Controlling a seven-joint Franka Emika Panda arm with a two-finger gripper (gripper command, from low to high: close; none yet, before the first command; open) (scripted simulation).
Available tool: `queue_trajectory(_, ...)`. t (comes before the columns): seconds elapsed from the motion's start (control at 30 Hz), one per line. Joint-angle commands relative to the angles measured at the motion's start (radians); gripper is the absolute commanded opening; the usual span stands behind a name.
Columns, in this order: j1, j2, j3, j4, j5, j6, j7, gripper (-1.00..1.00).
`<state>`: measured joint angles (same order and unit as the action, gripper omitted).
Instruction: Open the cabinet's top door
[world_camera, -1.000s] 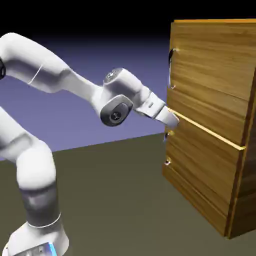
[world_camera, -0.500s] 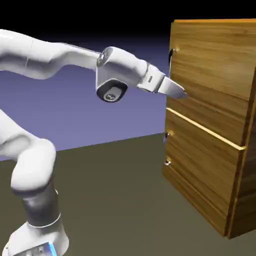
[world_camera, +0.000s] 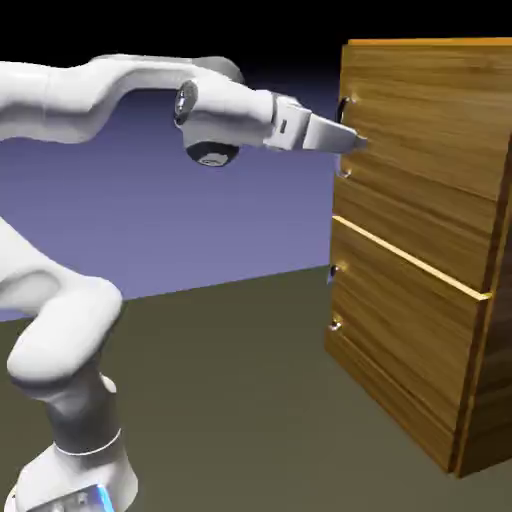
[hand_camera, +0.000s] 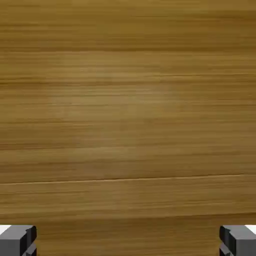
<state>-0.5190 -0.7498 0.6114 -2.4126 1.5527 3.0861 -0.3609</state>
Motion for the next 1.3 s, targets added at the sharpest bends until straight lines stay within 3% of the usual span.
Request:
queue_trajectory(0.0, -0.015, -0.005, 0.017, 0.011, 0.044, 0.001, -0.031, 0.00)
queue_trajectory(0.97, -0.446, -0.151, 0.514, 0.334, 1.305, 0.041, -0.926, 0.00)
queue_trajectory(1.23, -0.642, -0.105, 0.642, 0.473, 1.345, 0.022, -0.952, 0.00)
queue_trajectory(1.27, -0.642, -0.105, 0.642, 0.473, 1.345, 0.022, -0.952, -1.00)
